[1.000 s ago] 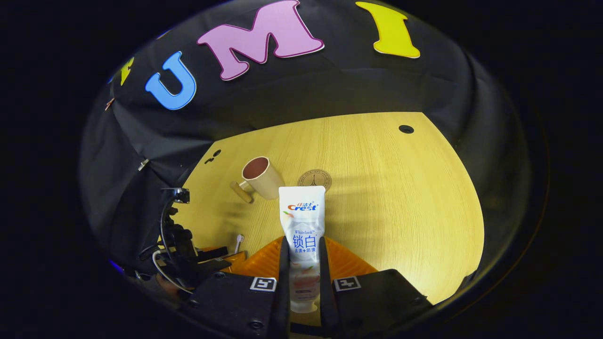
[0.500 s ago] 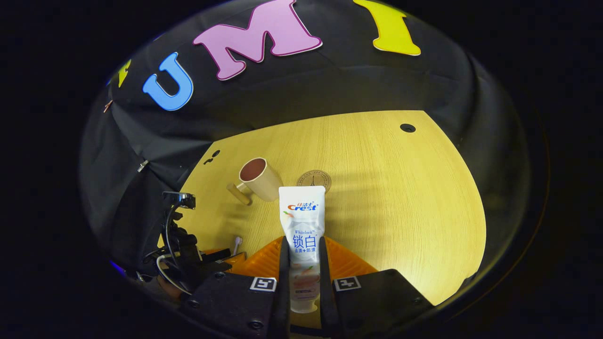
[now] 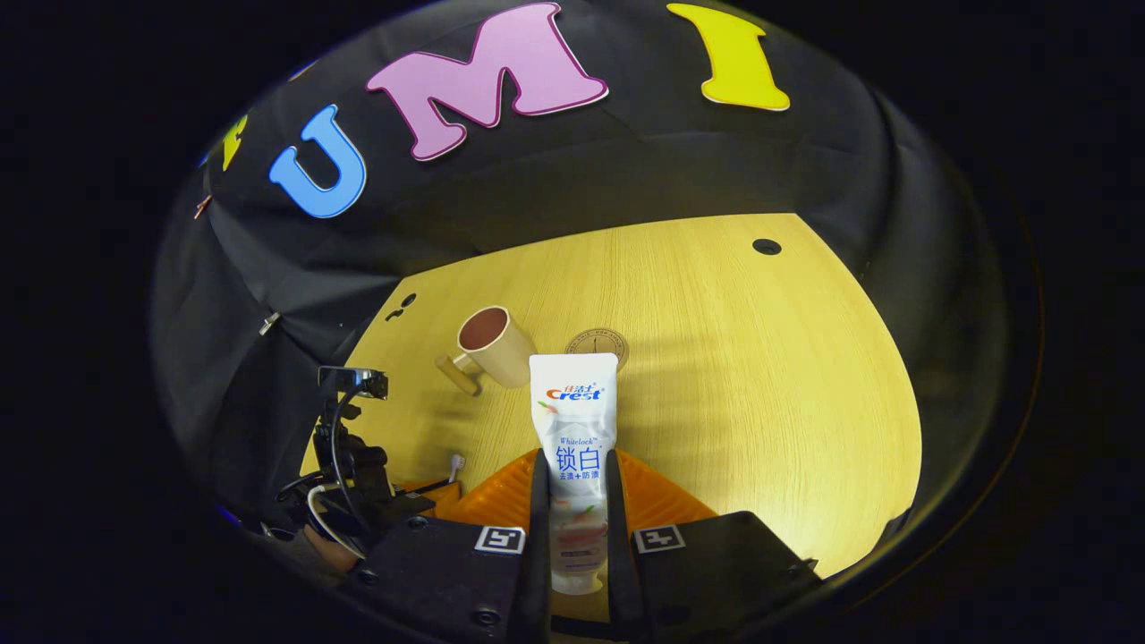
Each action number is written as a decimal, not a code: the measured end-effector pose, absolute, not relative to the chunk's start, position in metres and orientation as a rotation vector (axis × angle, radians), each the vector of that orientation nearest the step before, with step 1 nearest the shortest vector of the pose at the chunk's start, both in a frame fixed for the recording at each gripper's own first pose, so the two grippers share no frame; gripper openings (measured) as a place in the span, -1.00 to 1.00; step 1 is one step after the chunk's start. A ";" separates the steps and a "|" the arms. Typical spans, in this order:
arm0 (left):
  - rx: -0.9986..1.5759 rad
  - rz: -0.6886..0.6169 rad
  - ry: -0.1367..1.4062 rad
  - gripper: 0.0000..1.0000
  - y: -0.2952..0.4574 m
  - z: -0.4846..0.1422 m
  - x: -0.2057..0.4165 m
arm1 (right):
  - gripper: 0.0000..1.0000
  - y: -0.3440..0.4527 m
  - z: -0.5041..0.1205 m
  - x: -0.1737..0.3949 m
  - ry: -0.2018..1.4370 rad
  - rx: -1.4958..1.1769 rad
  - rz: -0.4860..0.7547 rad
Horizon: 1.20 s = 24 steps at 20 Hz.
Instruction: Put the toothbrush and toothpaste on the desktop into the cup, then pick up the cup and place it on the coaster on the desktop.
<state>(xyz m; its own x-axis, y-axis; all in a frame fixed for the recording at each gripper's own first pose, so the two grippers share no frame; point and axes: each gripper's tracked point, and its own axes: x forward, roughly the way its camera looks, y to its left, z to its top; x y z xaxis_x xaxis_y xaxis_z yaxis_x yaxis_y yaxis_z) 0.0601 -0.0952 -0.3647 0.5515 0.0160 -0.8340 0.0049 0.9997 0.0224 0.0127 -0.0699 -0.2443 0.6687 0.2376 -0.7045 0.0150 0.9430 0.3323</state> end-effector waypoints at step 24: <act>-0.283 -0.211 0.479 -0.88 -0.065 -0.155 0.066 | -0.42 0.028 -0.124 0.143 0.376 0.357 0.252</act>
